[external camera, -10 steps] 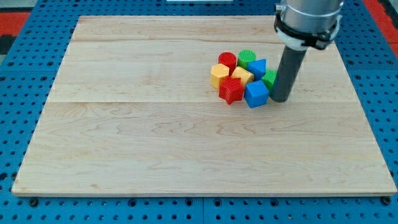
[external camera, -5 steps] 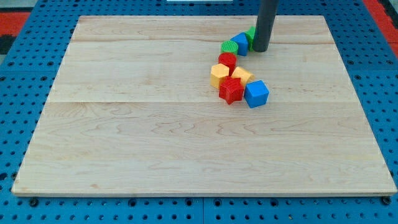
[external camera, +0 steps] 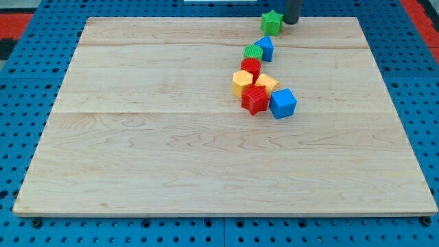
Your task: Place the green star above the blue triangle
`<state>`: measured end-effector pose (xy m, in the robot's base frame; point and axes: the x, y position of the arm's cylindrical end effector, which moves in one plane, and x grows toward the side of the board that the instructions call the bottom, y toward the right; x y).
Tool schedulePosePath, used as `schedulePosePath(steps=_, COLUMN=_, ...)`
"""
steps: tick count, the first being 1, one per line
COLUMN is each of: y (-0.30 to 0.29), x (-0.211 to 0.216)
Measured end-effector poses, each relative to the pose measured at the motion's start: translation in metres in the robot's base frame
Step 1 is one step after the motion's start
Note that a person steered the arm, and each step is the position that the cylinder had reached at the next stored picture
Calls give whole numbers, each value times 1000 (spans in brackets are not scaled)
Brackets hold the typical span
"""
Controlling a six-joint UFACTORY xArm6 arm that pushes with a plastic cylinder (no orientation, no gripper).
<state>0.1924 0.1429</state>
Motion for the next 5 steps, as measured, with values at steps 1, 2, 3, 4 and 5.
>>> schedulePosePath(steps=1, y=-13, x=0)
schedulePosePath(steps=2, y=-68, x=0)
schedulePosePath(steps=3, y=-91, x=-1)
schedulePosePath(steps=4, y=-83, x=13)
schedulePosePath(steps=5, y=-81, x=43)
